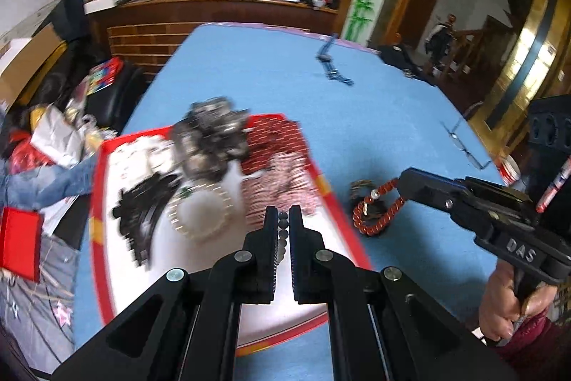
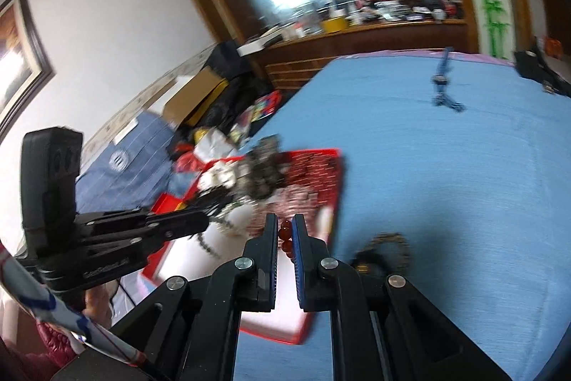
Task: Organize jewelry
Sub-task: 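Carry both bracelets into the tray and open both grippers, then move both grippers to the leopard-print and black bracelets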
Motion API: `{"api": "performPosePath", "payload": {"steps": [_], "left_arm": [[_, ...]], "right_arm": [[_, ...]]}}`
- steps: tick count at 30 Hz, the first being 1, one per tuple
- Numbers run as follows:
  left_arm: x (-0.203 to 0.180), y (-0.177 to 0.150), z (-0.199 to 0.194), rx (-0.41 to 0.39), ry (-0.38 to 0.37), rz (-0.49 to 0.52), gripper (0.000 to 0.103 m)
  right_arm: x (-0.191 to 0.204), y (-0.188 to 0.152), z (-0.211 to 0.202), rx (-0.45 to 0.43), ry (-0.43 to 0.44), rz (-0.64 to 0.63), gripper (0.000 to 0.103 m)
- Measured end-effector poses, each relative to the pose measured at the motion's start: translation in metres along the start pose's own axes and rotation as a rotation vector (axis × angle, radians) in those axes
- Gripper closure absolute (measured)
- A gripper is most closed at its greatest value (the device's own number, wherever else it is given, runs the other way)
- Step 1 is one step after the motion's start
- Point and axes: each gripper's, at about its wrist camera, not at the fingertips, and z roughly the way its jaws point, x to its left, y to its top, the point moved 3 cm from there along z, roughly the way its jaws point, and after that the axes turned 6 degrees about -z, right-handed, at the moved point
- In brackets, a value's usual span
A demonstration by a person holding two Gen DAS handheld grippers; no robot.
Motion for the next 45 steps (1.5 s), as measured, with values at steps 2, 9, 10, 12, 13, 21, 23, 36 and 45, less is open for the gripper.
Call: {"api": "performPosePath", "payload": {"steps": [2,9,10,12,13,21,23,36,45], "left_arm": [[0.017,-0.003,-0.001,0.004,0.016,-0.028,0.098],[0.062,-0.013,-0.002,0.014,0.063,-0.099,0.098],[0.068,-0.015,-0.002,0.015,0.068,-0.109,0.098],[0.08,-0.019,-0.002,0.019,0.077,-0.128,0.098],[0.083,-0.02,-0.002,0.021,0.081,-0.135,0.098],[0.113,-0.039,0.007,0.053,0.118,-0.181,0.097],[0.118,-0.043,0.012,0.064,0.121,-0.192,0.097],[0.126,-0.057,0.03,0.086,0.195,-0.211,0.097],[0.121,-0.057,0.026,0.073,0.203,-0.196,0.097]], "right_arm": [[0.016,-0.002,0.013,0.025,0.023,-0.022,0.094],[0.07,-0.012,0.062,0.123,0.119,-0.085,0.094],[0.076,-0.013,0.067,0.134,0.132,-0.087,0.094],[0.087,-0.015,0.079,0.158,0.171,-0.083,0.094],[0.091,-0.015,0.082,0.166,0.188,-0.081,0.094],[0.083,-0.029,0.122,0.241,0.14,-0.048,0.094],[0.074,-0.034,0.129,0.265,0.121,-0.03,0.094],[0.059,-0.05,0.142,0.314,0.021,-0.052,0.094],[0.063,-0.047,0.137,0.315,0.021,-0.072,0.093]]}}
